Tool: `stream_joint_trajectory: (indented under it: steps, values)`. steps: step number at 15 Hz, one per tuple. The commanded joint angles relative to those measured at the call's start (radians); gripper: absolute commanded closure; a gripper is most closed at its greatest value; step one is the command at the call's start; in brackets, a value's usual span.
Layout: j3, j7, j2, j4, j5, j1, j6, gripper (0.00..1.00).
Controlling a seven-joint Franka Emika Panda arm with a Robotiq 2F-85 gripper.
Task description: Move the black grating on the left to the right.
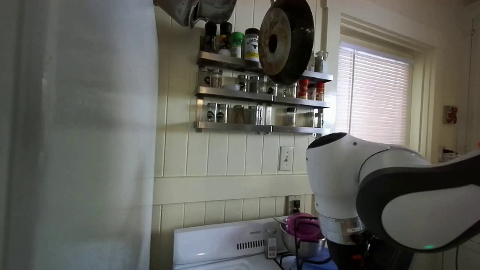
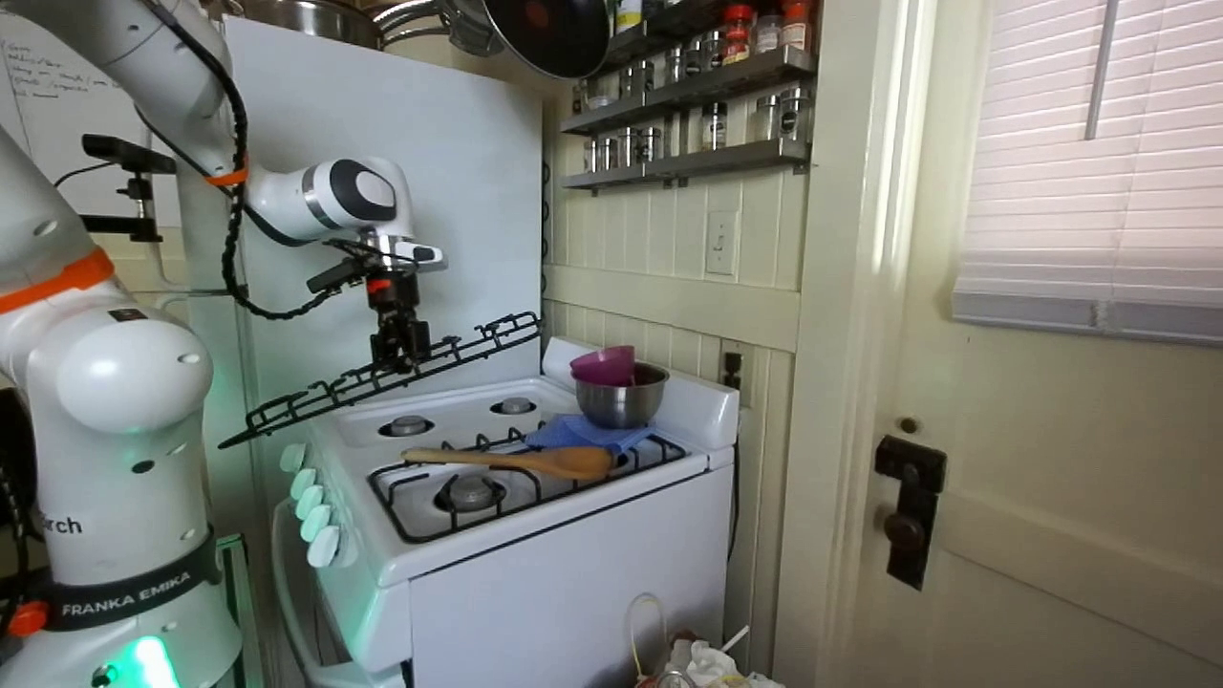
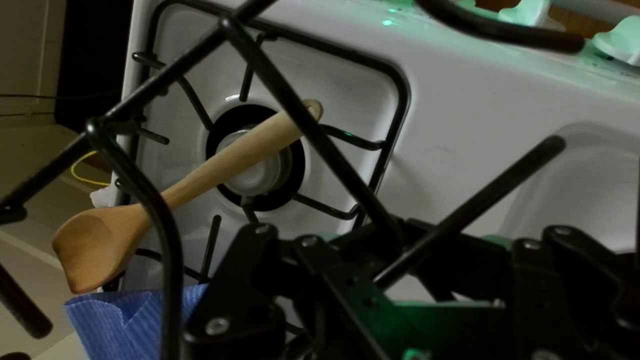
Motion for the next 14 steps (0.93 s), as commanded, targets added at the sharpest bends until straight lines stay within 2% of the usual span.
stream_joint_trajectory:
  steps: [1, 6, 11, 12, 13, 14]
  values:
    - [0.013, 0.08, -0.023, 0.041, 0.008, -0.05, -0.056, 1.0]
    - [-0.02, 0.183, -0.075, -0.004, 0.062, -0.099, -0.025, 1.0]
    - [-0.087, 0.222, -0.176, -0.119, 0.175, -0.134, 0.031, 1.0]
    - [-0.094, 0.194, -0.177, -0.132, 0.177, -0.135, 0.049, 1.0]
    - [-0.065, 0.202, -0.096, -0.078, 0.147, -0.146, 0.014, 1.0]
    - [-0.073, 0.198, -0.111, -0.097, 0.155, -0.151, 0.026, 1.0]
